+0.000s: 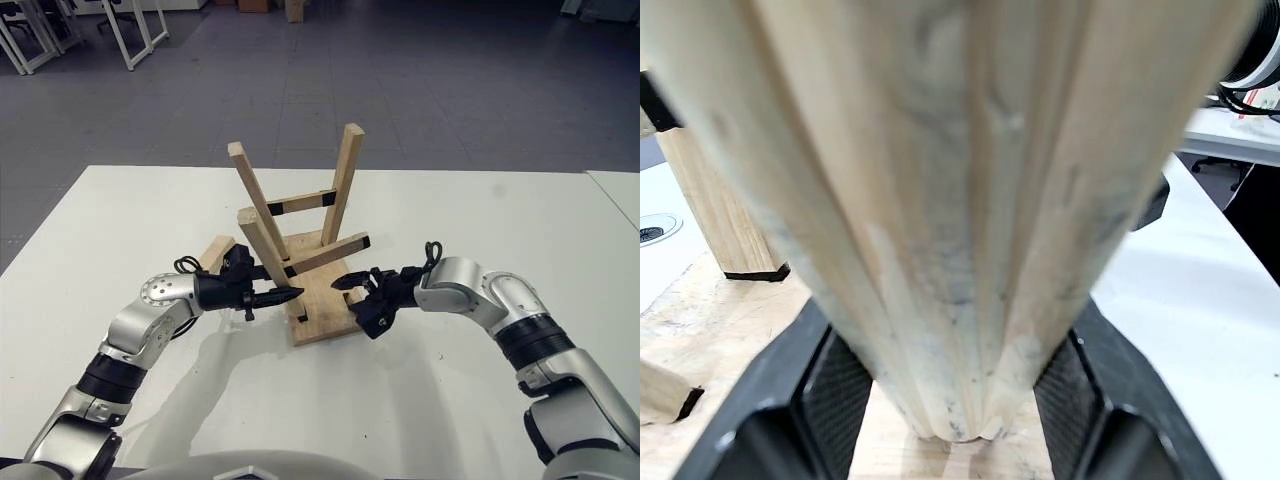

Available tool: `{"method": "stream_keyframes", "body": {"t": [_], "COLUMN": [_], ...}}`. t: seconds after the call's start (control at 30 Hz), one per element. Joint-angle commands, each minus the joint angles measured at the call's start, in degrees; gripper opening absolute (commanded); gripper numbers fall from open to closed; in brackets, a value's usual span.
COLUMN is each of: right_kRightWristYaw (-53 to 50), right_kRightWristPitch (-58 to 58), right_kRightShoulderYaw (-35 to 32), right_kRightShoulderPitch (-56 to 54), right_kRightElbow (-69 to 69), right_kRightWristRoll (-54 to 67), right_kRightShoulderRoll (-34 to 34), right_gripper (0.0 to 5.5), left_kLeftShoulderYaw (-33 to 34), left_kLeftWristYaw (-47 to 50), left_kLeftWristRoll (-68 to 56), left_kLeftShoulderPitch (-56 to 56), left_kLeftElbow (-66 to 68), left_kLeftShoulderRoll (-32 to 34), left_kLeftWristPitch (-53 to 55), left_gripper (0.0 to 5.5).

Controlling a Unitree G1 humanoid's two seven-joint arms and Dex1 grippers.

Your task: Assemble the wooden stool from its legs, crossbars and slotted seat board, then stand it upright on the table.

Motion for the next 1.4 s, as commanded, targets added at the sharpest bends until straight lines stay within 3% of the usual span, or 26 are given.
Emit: {"method": "stream_keyframes", "body": {"t": [0.03,0.2,0.33,0.53,0.7,0.97,1.2,1.23,1.4], "right_kRightWristYaw": [3.57,6.22,6.56,4.50,7.03,14.77,14.55,14.50,14.10], "right_kRightWristPitch": [5.72,12.72,12.29,16.09,20.72,26.66,28.70,28.78,28.96], "right_kRightShoulderYaw": [-3.62,-10.11,-11.78,-9.10,-7.91,-8.25,-9.64,-9.74,-9.91], "right_kRightShoulderPitch": [6.39,13.42,14.11,5.89,4.40,10.28,11.03,11.10,11.28], "right_kRightElbow": [-8.19,-15.33,-7.75,7.23,9.13,-3.28,-5.15,-5.19,-5.29], "right_kRightWristRoll": [9.76,16.06,13.92,11.18,14.37,21.60,20.61,20.46,19.90], "right_kRightShoulderRoll": [-2.54,-7.46,-9.72,0.53,8.61,8.48,8.18,8.18,8.24], "right_gripper": [3.30,3.30,3.30,3.30,3.30,3.30,3.30,3.30,3.30], "left_kLeftShoulderYaw": [-1.80,-1.92,-3.72,-6.68,-8.08,-9.76,-3.74,-3.31,-1.99], "left_kLeftWristYaw": [2.40,4.75,6.12,8.82,10.15,9.49,9.16,9.17,9.69], "left_kLeftWristRoll": [5.32,7.63,12.07,15.07,15.97,16.21,10.36,10.49,11.13], "left_kLeftShoulderPitch": [3.35,3.78,4.69,7.82,8.66,10.53,8.13,7.55,6.67], "left_kLeftElbow": [2.02,1.16,-2.03,-4.94,-3.46,-5.25,-9.74,-10.40,-12.84], "left_kLeftShoulderRoll": [2.25,2.99,6.30,7.57,7.62,9.83,9.75,9.64,8.28], "left_kLeftWristPitch": [2.66,2.68,4.02,6.22,5.76,3.18,4.10,3.97,3.52], "left_gripper": [2.06,2.06,2.05,2.05,2.05,2.05,2.05,2.43,3.13]}}
